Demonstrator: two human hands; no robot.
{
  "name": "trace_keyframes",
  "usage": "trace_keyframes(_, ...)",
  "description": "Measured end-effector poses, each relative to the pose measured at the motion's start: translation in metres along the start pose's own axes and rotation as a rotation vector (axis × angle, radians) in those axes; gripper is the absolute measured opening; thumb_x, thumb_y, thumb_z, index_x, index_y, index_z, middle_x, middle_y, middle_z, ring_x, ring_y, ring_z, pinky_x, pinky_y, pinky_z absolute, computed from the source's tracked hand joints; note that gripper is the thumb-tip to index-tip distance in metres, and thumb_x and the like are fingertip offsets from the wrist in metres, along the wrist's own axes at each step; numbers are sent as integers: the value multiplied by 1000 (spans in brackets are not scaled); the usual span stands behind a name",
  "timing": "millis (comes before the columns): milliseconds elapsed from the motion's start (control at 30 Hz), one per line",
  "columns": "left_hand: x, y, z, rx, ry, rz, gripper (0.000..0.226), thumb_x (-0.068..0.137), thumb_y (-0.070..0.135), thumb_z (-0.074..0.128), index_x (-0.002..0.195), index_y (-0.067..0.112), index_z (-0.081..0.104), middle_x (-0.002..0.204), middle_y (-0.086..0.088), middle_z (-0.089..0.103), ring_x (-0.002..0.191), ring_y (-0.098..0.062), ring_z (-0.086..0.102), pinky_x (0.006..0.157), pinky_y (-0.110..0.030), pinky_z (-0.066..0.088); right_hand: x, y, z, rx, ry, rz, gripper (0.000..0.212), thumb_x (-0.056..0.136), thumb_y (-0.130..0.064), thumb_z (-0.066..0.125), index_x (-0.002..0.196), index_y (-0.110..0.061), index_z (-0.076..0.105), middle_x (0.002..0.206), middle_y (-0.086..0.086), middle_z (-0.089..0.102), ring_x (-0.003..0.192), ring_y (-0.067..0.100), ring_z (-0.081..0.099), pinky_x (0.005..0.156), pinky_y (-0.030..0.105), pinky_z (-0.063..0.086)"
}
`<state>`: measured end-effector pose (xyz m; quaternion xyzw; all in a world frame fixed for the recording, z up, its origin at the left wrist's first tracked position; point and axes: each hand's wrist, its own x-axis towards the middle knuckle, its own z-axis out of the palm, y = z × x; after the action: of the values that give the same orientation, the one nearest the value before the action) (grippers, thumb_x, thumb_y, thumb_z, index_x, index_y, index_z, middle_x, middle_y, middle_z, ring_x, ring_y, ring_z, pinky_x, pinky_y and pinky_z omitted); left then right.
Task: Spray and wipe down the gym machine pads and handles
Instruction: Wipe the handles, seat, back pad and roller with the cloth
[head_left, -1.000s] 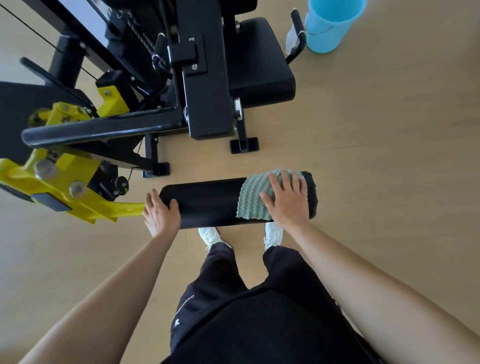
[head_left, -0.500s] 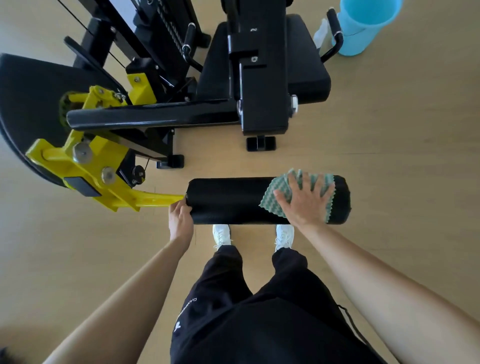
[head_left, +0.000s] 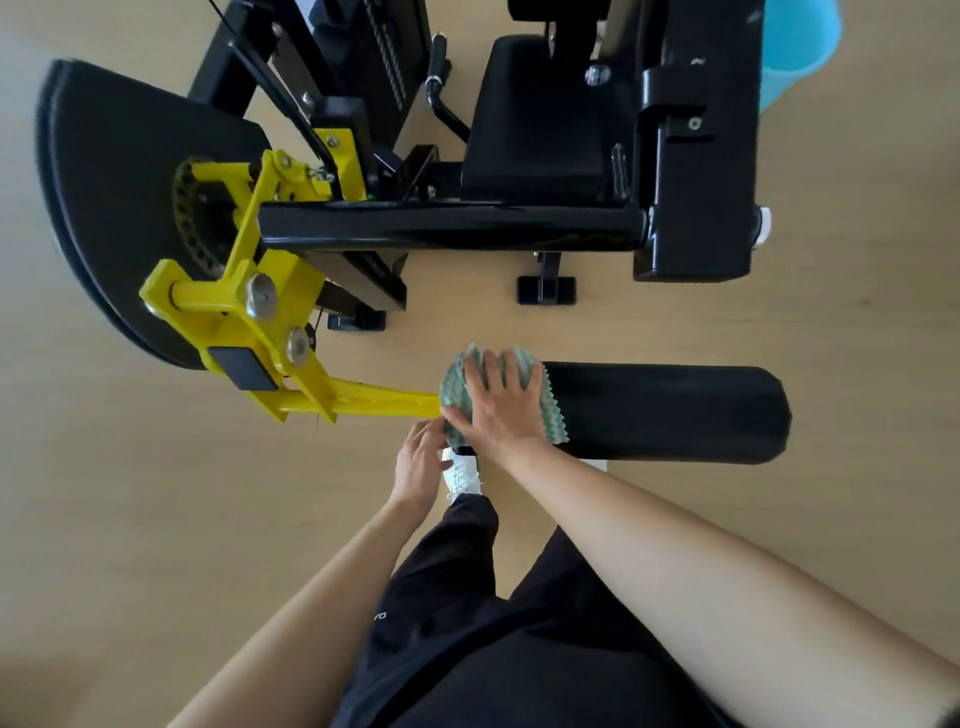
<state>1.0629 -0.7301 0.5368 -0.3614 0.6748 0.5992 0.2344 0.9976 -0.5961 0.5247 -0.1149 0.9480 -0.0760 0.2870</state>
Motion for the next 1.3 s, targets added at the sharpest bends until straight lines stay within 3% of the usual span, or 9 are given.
trace_keyframes(133, 7, 10, -7, -16, 12, -52, 36, 107, 25, 40, 115, 8, 72, 107, -4, 72, 96, -23, 68, 73, -30, 56, 7, -7, -1, 2, 20, -65, 77, 102, -67, 26, 161, -18, 17, 164, 10, 29, 154, 35, 20, 121, 66, 14)
trace_keyframes(233, 16, 20, -4, 0, 75, -34, 31, 103, 25, 47, 100, 14, 76, 96, -2, 76, 87, -24, 71, 70, -32, 54, -2, 21, -1, 16, 18, -73, 75, 102, -66, 8, 163, -24, 15, 168, 10, 23, 157, 33, 15, 126, 53, 12)
trace_keyframes(367, 31, 40, 8, 78, 190, 43, 23, 96, 26, 53, 99, 26, 76, 95, 4, 77, 90, -24, 71, 83, -41, 59, -23, 84, -5, 92, 25, 97, 82, 99, -67, 0, 163, -20, 21, 169, 12, 23, 158, 30, 12, 129, 47, 9)
trace_keyframes(533, 46, 64, 25, 371, 182, 154, 33, 101, 29, 55, 129, 19, 69, 130, 3, 68, 119, -23, 62, 102, -36, 49, -50, 189, -9, 74, 78, 378, 77, 103, -60, 4, 155, -16, 40, 161, 13, 39, 152, 31, 27, 127, 48, 15)
trace_keyframes(667, 53, 69, 43, 641, 138, 180, 23, 100, 40, 61, 105, 17, 65, 106, -5, 60, 99, -28, 58, 84, -34, 45, -73, 254, -11, 55, 81, 626, 69, 106, -50, 5, 158, -15, 36, 166, 13, 31, 155, 30, 19, 127, 54, 8)
trace_keyframes(833, 54, 57, 51, 765, 191, 188, 49, 99, 51, 60, 123, 9, 69, 119, -17, 66, 105, -40, 64, 83, -39, 52, -79, 264, -13, 86, 51, 802, 70, 107, -47, 10, 162, -4, 21, 171, 17, 17, 159, 31, 6, 126, 58, -3)
trace_keyframes(933, 53, 52, 49, 762, 191, 191, 47, 99, 50, 60, 120, 10, 69, 114, -16, 67, 105, -40, 65, 80, -40, 52, -78, 254, -12, 115, 89, 751, 70, 106, -48, 14, 159, -4, 28, 170, 17, 17, 158, 37, 8, 127, 58, 4)
trace_keyframes(1133, 28, 35, 46, 637, 231, 166, 55, 97, 47, 66, 142, 16, 58, 125, -13, 59, 105, -31, 60, 91, -41, 52, -72, 215, -11, 107, 73, 522, 65, 104, -57, 11, 159, -27, 27, 169, 17, 20, 158, 42, 4, 124, 65, -1)
trace_keyframes(1300, -7, 4, 44, 478, 270, 155, 38, 94, 21, 70, 131, 15, 63, 123, -7, 63, 96, -19, 65, 88, -35, 50, -57, 128, -6, 121, 77, 225, 61, 106, -56, 15, 162, -32, 20, 171, 9, 18, 157, 43, 4, 125, 65, -3)
